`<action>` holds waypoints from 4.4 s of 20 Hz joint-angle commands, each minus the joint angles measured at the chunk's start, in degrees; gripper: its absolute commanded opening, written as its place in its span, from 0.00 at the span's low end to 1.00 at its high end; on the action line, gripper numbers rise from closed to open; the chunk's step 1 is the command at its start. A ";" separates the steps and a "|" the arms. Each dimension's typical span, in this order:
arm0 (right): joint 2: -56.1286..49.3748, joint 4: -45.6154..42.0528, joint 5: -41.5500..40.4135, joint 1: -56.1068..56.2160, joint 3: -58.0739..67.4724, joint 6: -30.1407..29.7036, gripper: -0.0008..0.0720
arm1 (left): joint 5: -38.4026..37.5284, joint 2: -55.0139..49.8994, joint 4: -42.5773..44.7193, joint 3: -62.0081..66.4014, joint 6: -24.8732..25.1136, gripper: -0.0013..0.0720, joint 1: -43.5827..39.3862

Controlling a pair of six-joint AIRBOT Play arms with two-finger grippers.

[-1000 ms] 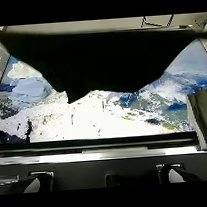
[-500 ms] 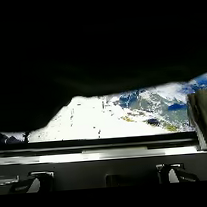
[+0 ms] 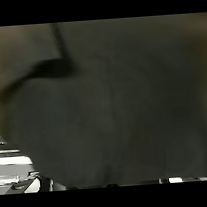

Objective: Fold the clothes and pants, and hang the long-sleeved shirts on hangers.

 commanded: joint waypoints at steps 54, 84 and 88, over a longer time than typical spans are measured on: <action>-16.85 -6.86 10.64 -6.84 -55.19 5.46 0.85 | -8.41 -9.73 -7.96 -83.78 9.14 0.80 10.82; -22.16 5.16 -9.99 3.78 -41.00 7.69 0.07 | -1.20 -21.16 -2.93 -42.97 4.28 0.04 1.09; -30.64 8.39 -13.44 5.35 -37.88 10.34 0.07 | -1.22 -35.76 -2.95 -29.92 1.99 0.04 -1.05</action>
